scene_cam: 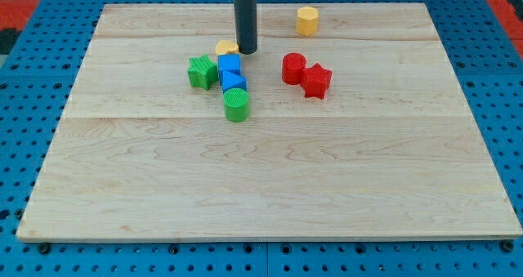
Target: Separate red star from red circle
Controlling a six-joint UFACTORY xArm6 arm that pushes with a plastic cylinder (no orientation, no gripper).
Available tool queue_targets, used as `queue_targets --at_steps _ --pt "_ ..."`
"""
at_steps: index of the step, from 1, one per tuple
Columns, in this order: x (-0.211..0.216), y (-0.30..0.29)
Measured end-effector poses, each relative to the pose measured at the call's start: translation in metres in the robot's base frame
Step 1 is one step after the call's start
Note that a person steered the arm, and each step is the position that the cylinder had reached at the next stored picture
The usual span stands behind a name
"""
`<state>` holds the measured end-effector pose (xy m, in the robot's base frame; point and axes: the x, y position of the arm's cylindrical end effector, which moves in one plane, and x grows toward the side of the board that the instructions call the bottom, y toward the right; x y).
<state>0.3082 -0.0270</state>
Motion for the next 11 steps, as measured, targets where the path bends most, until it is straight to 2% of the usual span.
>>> queue_targets --at_steps 2,3,4,5,6,7,8,11 --pt "0.005 -0.008" --pt "-0.013 -0.009" --pt "-0.040 0.066" --pt "0.019 0.140" --pt "0.053 0.121" --pt "0.059 0.093" --pt "0.096 0.095" --pt "0.110 0.023"
